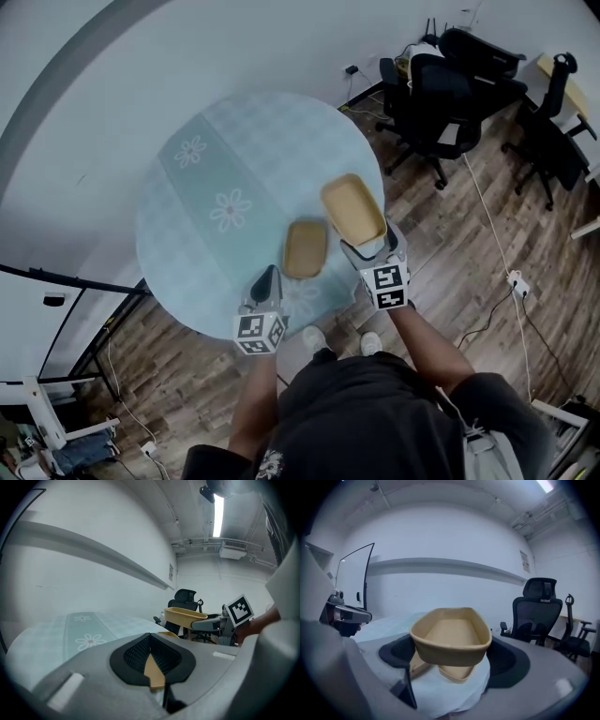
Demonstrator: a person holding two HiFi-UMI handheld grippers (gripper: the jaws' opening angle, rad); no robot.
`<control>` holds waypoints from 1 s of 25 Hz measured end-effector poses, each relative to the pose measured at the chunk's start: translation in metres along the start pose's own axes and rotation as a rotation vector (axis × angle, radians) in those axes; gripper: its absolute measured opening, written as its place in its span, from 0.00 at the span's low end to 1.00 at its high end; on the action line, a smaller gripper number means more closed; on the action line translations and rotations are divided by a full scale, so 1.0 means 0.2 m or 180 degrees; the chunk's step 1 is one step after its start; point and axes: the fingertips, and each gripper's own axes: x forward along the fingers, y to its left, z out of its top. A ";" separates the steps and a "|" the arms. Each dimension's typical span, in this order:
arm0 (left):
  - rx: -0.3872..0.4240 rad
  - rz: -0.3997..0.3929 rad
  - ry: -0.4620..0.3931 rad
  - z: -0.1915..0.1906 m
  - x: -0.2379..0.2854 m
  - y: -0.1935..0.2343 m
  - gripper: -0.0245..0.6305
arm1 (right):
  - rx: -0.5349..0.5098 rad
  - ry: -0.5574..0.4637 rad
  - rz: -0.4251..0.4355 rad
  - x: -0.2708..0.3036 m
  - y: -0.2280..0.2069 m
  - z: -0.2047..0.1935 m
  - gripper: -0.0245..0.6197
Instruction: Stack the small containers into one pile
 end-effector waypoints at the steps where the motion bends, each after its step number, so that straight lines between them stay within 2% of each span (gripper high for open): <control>1: 0.0006 -0.0041 0.0005 0.01 0.02 0.02 0.04 | 0.0018 0.0016 -0.0043 0.01 0.00 -0.01 0.78; 13: 0.0073 -0.0637 0.0103 -0.02 0.19 0.12 0.04 | 0.0244 0.0156 -0.0651 0.08 -0.02 -0.10 0.78; 20: 0.0041 -0.0898 0.0160 -0.06 0.27 0.17 0.04 | 0.0349 0.0239 -0.0929 0.17 0.00 -0.19 0.78; 25: 0.0010 -0.0979 0.0194 -0.07 0.32 0.24 0.04 | 0.0394 0.0275 -0.1086 0.29 -0.01 -0.23 0.78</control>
